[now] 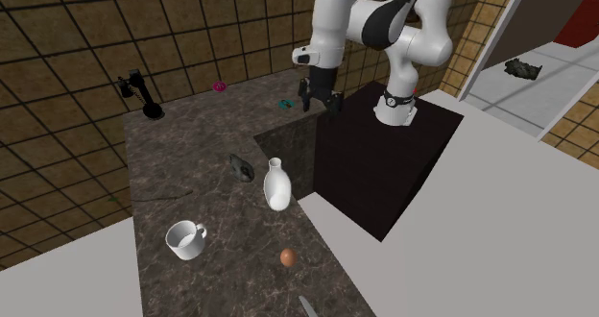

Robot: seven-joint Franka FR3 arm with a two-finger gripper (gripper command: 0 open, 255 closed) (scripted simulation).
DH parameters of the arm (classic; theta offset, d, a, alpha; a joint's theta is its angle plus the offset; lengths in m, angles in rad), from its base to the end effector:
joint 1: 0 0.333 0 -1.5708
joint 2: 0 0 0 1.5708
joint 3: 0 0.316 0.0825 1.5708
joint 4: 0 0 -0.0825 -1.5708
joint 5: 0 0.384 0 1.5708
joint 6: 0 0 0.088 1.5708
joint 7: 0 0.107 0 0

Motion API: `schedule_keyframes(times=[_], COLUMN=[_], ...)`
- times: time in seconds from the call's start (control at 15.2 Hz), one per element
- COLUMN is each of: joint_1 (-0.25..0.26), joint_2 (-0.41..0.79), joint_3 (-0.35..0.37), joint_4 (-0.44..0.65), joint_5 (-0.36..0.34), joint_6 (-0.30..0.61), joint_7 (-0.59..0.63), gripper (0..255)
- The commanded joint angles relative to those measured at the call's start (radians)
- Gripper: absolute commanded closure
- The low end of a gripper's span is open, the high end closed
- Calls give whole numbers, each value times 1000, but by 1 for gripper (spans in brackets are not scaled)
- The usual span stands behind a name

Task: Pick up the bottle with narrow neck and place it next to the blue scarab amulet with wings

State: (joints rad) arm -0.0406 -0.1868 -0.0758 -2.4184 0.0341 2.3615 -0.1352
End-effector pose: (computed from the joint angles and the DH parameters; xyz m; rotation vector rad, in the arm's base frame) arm 0.4741 -0.0552 0.3933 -3.1116 0.0054 -0.2074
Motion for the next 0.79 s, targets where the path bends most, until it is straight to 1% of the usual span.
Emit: schedule_keyframes(times=[0.0,0.4,0.73], joint_1=[-6,-23,-48], joint_2=[69,299,493], joint_3=[-11,-31,-32], joint_4=[19,119,236], joint_5=[3,32,62], joint_6=[49,170,240], joint_7=[-21,-82,-131], gripper=[0,0,0])
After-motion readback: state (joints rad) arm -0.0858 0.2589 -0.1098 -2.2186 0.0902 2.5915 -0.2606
